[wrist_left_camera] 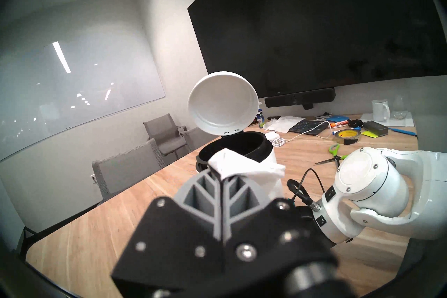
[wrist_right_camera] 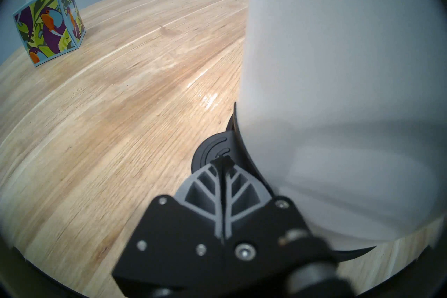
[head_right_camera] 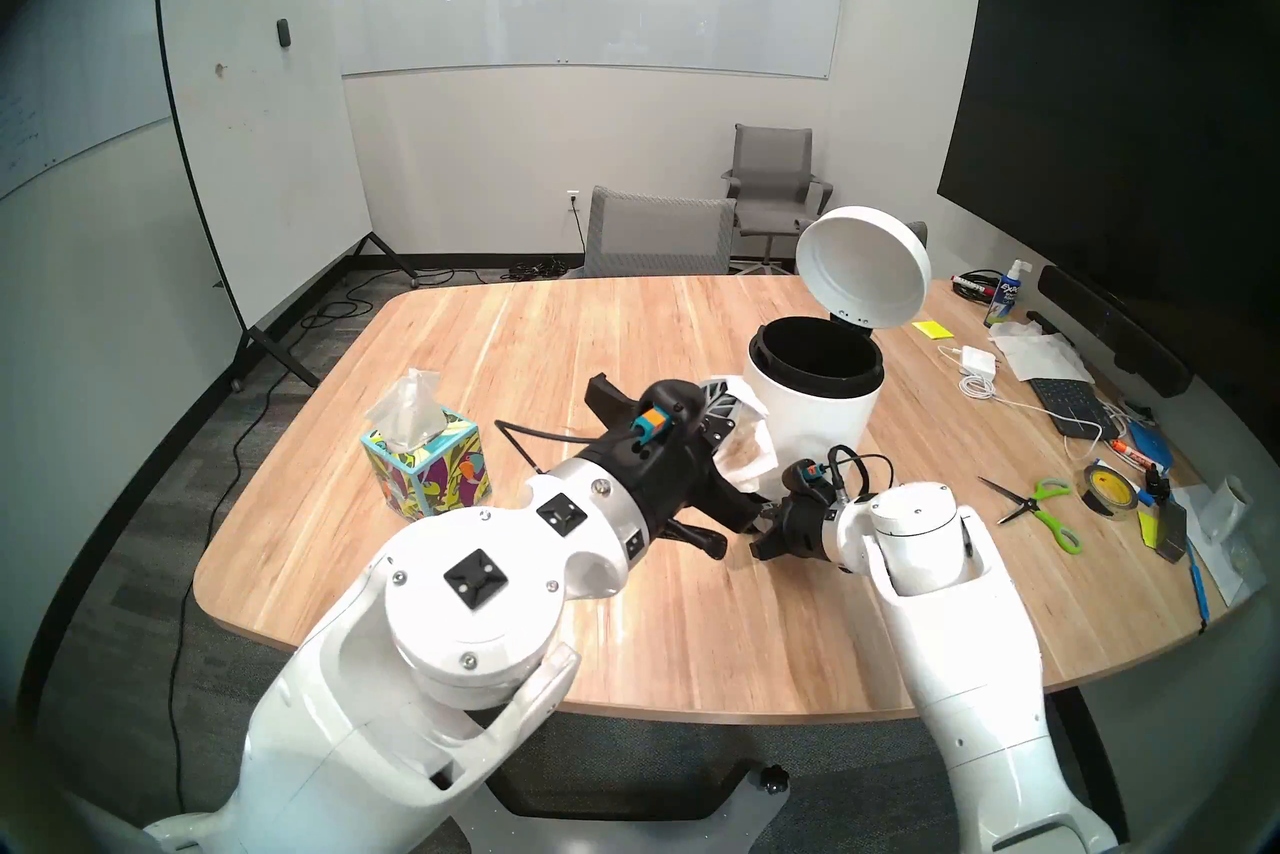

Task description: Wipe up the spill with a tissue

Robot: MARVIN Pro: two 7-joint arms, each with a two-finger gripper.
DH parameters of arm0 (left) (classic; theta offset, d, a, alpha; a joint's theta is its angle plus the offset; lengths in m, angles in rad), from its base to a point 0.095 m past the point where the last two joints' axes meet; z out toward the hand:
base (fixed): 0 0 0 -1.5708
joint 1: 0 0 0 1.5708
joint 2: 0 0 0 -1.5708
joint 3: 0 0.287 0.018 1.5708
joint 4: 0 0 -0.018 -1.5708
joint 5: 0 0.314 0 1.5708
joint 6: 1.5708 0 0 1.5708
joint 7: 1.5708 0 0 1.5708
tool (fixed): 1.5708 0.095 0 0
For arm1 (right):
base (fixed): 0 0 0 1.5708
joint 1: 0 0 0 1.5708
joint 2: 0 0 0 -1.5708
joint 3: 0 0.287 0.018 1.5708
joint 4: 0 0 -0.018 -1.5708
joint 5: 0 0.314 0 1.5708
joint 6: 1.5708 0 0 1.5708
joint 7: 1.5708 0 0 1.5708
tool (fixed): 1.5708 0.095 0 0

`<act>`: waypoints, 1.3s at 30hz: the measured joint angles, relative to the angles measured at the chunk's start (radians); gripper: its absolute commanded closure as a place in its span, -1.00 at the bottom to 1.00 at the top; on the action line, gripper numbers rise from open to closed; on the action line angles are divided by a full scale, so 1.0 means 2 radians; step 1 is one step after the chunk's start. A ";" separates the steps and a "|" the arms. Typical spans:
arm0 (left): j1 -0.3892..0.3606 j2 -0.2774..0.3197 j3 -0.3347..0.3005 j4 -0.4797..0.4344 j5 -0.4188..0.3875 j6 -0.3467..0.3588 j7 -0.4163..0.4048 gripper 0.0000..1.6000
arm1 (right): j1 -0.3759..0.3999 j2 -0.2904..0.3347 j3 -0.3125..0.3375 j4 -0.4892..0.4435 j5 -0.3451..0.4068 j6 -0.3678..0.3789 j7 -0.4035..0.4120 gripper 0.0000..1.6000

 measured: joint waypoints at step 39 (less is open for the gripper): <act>-0.145 -0.089 0.072 0.094 -0.115 0.069 0.180 1.00 | 0.000 -0.002 0.001 0.000 -0.003 0.000 0.002 1.00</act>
